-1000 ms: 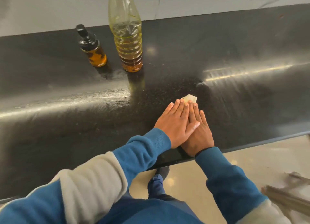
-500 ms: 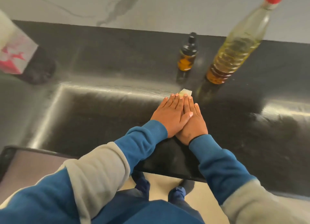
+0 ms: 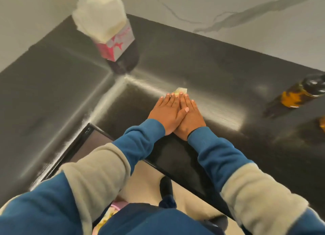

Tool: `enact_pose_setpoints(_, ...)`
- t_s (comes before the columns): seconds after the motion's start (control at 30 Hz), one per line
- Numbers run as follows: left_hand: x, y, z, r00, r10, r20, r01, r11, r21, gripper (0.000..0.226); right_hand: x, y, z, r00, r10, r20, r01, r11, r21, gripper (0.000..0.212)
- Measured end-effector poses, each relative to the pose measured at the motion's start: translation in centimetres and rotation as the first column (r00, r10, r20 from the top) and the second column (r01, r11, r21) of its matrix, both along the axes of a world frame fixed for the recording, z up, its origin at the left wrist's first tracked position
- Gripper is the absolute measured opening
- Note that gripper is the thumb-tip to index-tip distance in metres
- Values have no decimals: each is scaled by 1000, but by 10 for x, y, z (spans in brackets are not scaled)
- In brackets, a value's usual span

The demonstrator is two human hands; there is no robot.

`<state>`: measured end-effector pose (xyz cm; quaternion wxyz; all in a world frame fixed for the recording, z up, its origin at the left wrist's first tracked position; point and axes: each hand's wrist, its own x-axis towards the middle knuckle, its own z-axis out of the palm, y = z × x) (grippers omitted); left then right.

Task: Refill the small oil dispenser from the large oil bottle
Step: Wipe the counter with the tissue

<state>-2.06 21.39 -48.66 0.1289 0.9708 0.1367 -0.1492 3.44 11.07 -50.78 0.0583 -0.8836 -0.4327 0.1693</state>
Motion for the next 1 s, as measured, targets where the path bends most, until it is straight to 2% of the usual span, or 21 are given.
enact_pose_setpoints(0.3, -85, 103, 1, 931, 364, 25, -364, 931, -22, 66, -53, 133, -1, 940, 342, -14, -342, 940, -10, 80)
enact_pose_setpoints(0.53, -140, 89, 0, 874, 485, 36, -482, 874, -60, 69, -94, 134, -3, 854, 519, 45, -516, 855, -54, 79)
enact_pose_setpoints(0.73, -139, 22, 2, 890, 456, 6, -454, 886, -91, 79, -95, 62, -7, 877, 478, 49, -476, 878, -50, 82)
enact_pose_setpoints(0.87, -109, -33, -1, 943, 333, 12, -331, 941, -74, 69, -75, -7, -3, 929, 368, 38, -366, 929, -48, 83)
enact_pose_setpoints(1.0, -72, -96, -2, 986, 167, 13, -166, 984, -66, 70, -50, -85, 0, 972, 230, 43, -227, 972, -63, 83)
